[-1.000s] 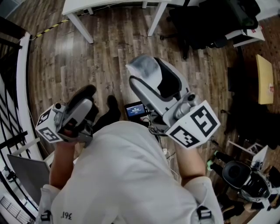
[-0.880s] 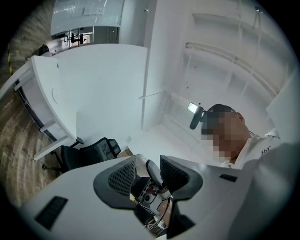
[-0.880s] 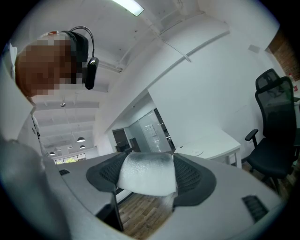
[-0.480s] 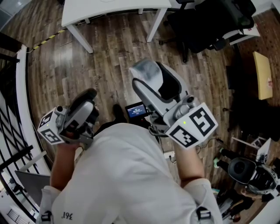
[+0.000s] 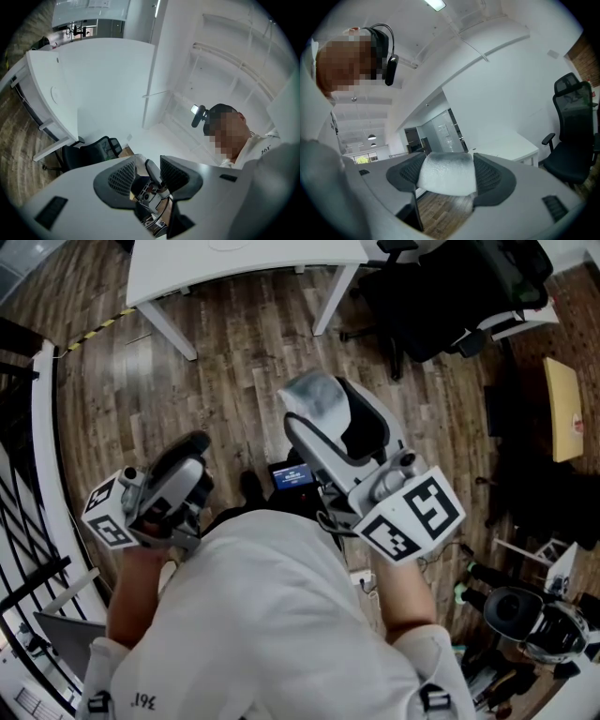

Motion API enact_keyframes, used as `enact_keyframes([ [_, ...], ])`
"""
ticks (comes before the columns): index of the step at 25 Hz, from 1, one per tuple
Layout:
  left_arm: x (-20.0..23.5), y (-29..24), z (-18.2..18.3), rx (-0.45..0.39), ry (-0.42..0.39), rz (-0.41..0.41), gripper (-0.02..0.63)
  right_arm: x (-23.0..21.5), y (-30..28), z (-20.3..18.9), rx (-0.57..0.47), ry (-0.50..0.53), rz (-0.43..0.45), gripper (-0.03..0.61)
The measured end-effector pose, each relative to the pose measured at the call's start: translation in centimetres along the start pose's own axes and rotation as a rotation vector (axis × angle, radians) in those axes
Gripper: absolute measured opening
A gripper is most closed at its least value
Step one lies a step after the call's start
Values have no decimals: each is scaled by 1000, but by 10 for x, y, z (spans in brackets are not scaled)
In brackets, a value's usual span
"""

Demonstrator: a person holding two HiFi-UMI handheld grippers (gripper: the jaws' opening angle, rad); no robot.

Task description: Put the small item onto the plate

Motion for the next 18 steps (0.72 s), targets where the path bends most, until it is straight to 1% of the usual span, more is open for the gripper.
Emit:
enact_keyframes([
  [3,16,-24,6,-12,-11,9,147,-30,-11,11,7,-2,19,310],
  [7,42,-62,14,-54,-31,28,147,-74,-29,30,39,6,69,310],
  [13,74,-125,20,-105,-66,23,147,-142,-48,62,67,30,124,310],
  [18,96,-147,24,-130,-74,47,147,-173,-63,69,90,29,152,310],
])
Point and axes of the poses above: the fingertips, and each gripper's own axes: y backward along the fingers, x to its left, z out of its top, the point moved 9 cm from there along y, backward along the fingers, and after that the axes turned 1 degree about -x, right-handed, at the moved point
